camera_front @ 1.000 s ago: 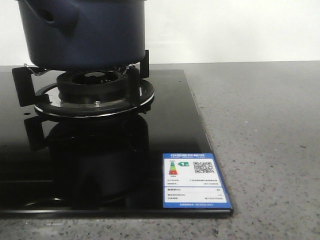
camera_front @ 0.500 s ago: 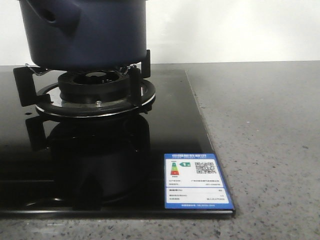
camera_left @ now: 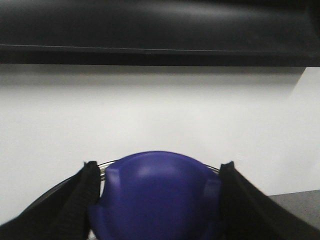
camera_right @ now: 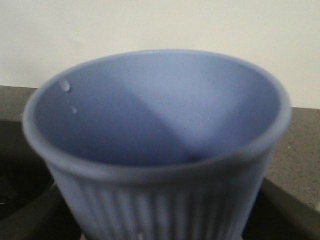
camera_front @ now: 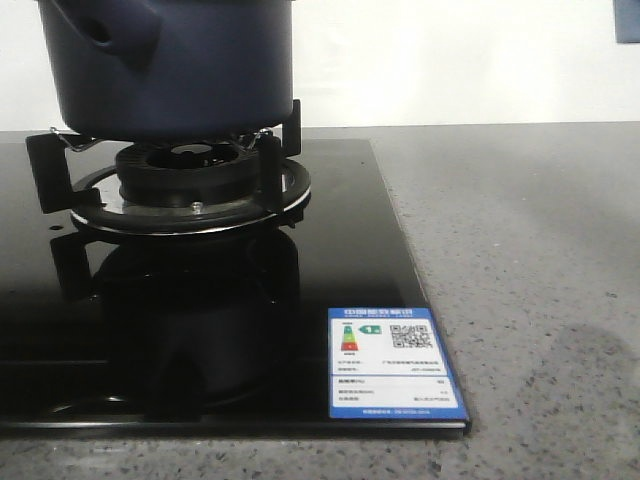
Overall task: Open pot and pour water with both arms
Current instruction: 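Lower the cup back onto the counter and open the right gripper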
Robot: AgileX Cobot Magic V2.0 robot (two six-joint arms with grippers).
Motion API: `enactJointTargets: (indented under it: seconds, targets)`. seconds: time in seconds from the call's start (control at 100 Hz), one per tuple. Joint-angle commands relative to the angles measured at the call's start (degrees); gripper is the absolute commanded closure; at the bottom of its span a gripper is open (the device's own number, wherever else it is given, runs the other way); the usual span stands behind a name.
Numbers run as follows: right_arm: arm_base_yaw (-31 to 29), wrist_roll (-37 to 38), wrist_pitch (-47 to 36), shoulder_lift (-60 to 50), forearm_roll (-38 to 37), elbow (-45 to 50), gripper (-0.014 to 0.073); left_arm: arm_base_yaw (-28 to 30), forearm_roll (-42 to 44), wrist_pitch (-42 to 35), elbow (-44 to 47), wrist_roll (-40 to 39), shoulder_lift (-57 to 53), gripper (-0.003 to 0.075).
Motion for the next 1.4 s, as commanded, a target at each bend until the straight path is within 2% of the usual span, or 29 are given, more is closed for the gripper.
enactJointTargets:
  seconds: [0.0, 0.24, 0.39, 0.55, 0.65, 0.76, 1.03, 1.39]
  targets:
    - [-2.4, 0.4, -5.1, 0.6, -1.3, -1.2, 0.0242, 0.1, 0.1, -6.5, -2.1, 0.0, -1.5, 0.0351]
    - [-8.9, 0.2, -15.8, 8.2, -1.3, -1.2, 0.0242, 0.1, 0.1, -6.5, -2.1, 0.0, -1.5, 0.0351]
    - [-15.4, -1.5, -28.0, 13.7, 2.1, -1.2, 0.0242, 0.1, 0.1, -6.5, -2.1, 0.0, -1.5, 0.0351]
    - [-19.8, -10.3, -39.3, 18.2, 7.9, -1.2, 0.0242, 0.1, 0.1, -6.5, -2.1, 0.0, -1.5, 0.0351]
    - [-20.3, -20.3, -44.4, 20.4, 9.3, -1.2, 0.0242, 0.1, 0.1, -6.5, -2.1, 0.0, -1.5, 0.0351]
    - [-20.3, -25.9, -48.5, 23.0, 11.2, -1.2, 0.0242, 0.1, 0.1, -6.5, -2.1, 0.0, -1.5, 0.0351]
    - [-20.3, -27.2, -50.8, 27.7, 12.8, -1.2, 0.0242, 0.1, 0.1, -6.5, -2.1, 0.0, -1.5, 0.0351]
    - [-20.3, -27.2, -50.8, 28.1, 12.8, -1.2, 0.0242, 0.1, 0.1, -6.5, -2.1, 0.0, -1.5, 0.0351]
